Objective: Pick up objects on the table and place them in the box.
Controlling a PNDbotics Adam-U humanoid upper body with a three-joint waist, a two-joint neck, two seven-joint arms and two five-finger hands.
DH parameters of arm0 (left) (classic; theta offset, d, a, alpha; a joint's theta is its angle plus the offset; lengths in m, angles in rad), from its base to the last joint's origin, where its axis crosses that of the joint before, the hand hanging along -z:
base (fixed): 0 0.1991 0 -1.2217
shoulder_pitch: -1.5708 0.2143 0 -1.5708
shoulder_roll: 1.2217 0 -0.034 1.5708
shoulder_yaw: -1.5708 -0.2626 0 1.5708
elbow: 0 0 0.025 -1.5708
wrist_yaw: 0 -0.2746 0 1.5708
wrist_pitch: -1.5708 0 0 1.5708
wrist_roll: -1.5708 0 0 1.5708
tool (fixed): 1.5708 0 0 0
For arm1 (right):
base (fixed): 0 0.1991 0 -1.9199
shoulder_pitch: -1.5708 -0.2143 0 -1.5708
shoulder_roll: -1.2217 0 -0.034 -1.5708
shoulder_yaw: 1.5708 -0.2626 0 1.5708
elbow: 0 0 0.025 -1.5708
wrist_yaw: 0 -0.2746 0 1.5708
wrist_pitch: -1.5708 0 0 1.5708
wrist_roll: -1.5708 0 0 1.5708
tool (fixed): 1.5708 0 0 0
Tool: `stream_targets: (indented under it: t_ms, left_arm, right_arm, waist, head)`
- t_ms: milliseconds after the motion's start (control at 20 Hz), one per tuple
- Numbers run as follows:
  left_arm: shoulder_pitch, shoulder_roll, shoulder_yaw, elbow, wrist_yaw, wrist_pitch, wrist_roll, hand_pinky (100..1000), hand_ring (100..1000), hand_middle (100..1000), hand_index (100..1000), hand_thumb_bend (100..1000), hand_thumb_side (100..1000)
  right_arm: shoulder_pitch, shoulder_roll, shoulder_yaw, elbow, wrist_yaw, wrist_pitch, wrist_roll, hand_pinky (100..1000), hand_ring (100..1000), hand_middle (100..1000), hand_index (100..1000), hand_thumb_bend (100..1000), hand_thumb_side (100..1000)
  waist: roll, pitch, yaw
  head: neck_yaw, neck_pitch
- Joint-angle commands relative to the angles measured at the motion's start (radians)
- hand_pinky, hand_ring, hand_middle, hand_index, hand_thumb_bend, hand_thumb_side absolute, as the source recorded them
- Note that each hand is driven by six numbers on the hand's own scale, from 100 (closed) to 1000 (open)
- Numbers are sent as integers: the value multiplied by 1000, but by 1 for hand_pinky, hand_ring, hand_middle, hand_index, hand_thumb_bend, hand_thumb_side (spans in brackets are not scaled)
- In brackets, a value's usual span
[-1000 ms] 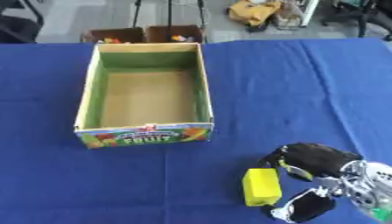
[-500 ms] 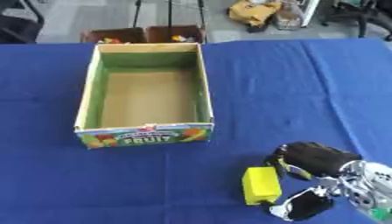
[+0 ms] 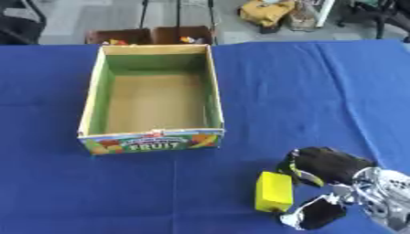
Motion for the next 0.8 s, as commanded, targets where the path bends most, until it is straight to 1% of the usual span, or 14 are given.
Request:
stream_targets:
  t_ms: [50,100,150,200,250,450,800]
  left_arm:
    - [-12,12,4,-19,-3,2,1,626,889,861,935,100,1000]
    - [-12,12,4,-19,-3,2,1,626,889,861,935,100,1000]
    - [-13,12,4,-19,-3,3,1,625,889,860,936,100,1000]
    - [-13,12,4,-19,-3,4,0,625,889,860,936,100,1000]
    - [-14,13,4,-19,-3,5,0,625,889,860,936,100,1000]
    - [-15,13,4,-19,-4,7,-1,623,889,860,936,100,1000]
    - [-15,13,3,-19,-3,7,-2,621,888,860,936,100,1000]
  right_arm:
    - [-7,-21,-8,-14,0,1,-10,693,761,422,664,376,528]
    - [-7,-21,-8,-14,0,2,-10,693,761,422,664,376,528]
    - [-9,-20,-14,-14,-1,3,-15,685,740,375,590,345,524]
    - [-10,-21,-19,-14,-2,4,-25,685,740,375,590,345,524]
    - [-9,-21,-24,-14,-4,6,-38,682,733,359,574,315,511]
    - [-7,-24,-38,-14,-7,12,-87,679,722,344,559,291,497]
    - [-21,-32,-59,-14,3,9,-133,678,717,325,542,230,487]
  waist:
    - [-4,-3,0]
    - [-4,-3,0]
    - [-5,-3,-1]
    - [-5,-3,-1]
    - [-6,-4,-2]
    - [-6,-4,-4]
    - [-6,-5,-4]
  head:
    - [-4,-11]
    - [-4,-11]
    - [-3,-11]
    - [-3,-12]
    - [-2,-13]
    - [-1,-15]
    - [-4,-21]
